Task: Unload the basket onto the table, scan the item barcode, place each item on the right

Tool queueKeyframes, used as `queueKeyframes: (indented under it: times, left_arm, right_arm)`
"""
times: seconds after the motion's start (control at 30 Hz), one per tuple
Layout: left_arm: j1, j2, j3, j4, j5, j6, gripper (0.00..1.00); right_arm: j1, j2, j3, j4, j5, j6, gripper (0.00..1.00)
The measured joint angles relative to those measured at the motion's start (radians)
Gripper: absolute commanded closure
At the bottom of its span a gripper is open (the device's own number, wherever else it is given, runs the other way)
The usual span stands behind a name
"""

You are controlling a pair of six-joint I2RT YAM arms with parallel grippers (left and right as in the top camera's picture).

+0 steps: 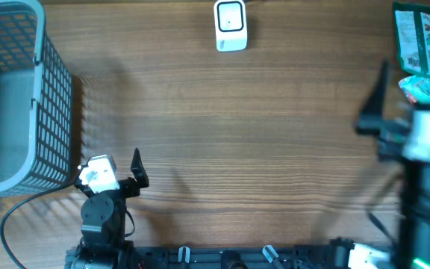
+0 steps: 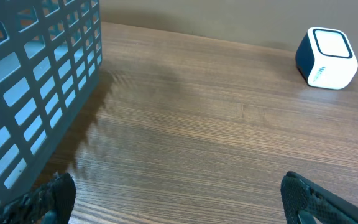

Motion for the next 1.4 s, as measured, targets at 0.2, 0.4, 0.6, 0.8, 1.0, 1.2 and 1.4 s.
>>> queueKeyframes:
  times: [0.2,0.4,0.6,0.8,1.0,1.2,1.4]
  left_arm:
    - [0.0,0.0,0.0,0.0,0.0,0.0,0.0]
    - [0.0,0.0,0.0,0.0,0.0,0.0,0.0]
    - [0.0,0.0,0.0,0.0,0.0,0.0,0.0]
    - [0.0,0.0,0.0,0.0,0.0,0.0,0.0]
    - [0.0,0.0,0.0,0.0,0.0,0.0,0.0]
    - [0.0,0.0,0.0,0.0,0.0,0.0,0.0]
    - [0.0,-0.001,0.0,0.0,0.0,0.0,0.0]
  right_arm:
    - [-0.44,0.249,0.0,-0.121,-0.169,-0.074,0.0]
    - [-0.769,0.505,0.0,-0.232,-0.326,0.034,0.0]
    - [-0.954,0.589,-0.007,-0.823,-0.619,0.504,0.0]
    - [-1.107,0.587,-0.006,-1.176,-1.057,1.001,0.0]
    - [-1.115,0.436,-0.006,-1.3,-1.212,1.226,0.0]
    - [-1.115,0.025,-0.013,-1.385,-1.284,1.295,0.0]
    - [-1.115,-0.315,-0.288,-1.352,-1.244,1.397,0.0]
